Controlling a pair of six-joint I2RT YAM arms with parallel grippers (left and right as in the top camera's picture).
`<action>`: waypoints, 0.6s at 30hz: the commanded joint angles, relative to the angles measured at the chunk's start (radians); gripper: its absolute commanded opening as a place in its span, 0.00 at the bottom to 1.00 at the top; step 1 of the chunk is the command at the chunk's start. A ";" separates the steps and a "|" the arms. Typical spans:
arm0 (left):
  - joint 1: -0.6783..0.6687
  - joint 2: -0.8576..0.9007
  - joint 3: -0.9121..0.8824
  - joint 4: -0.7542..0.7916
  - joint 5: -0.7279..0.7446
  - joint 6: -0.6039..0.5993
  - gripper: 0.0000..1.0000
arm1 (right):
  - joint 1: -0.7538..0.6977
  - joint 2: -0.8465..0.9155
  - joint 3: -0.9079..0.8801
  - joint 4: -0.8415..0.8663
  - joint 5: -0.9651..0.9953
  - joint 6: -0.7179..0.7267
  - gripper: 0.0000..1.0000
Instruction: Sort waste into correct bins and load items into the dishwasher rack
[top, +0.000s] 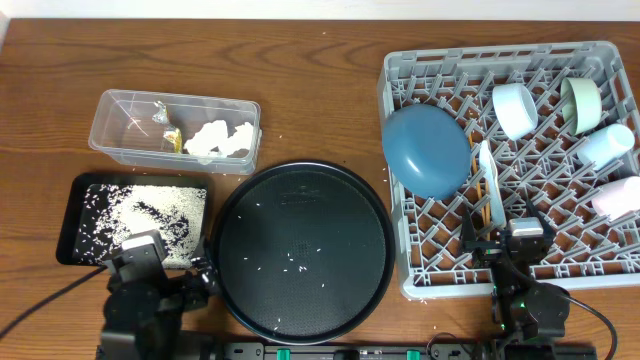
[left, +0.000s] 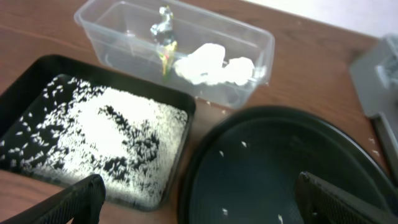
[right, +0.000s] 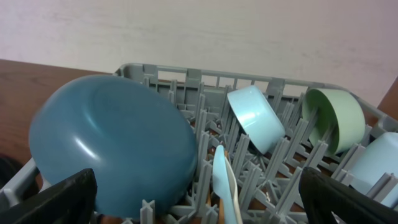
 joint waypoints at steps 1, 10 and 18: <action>0.029 -0.095 -0.152 0.095 -0.014 0.013 0.98 | -0.005 -0.006 -0.002 -0.004 0.005 -0.013 0.99; 0.049 -0.201 -0.471 0.529 -0.014 0.010 0.98 | -0.005 -0.006 -0.002 -0.004 0.005 -0.013 0.99; 0.049 -0.201 -0.640 0.917 -0.011 0.050 0.98 | -0.005 -0.006 -0.002 -0.004 0.005 -0.013 0.99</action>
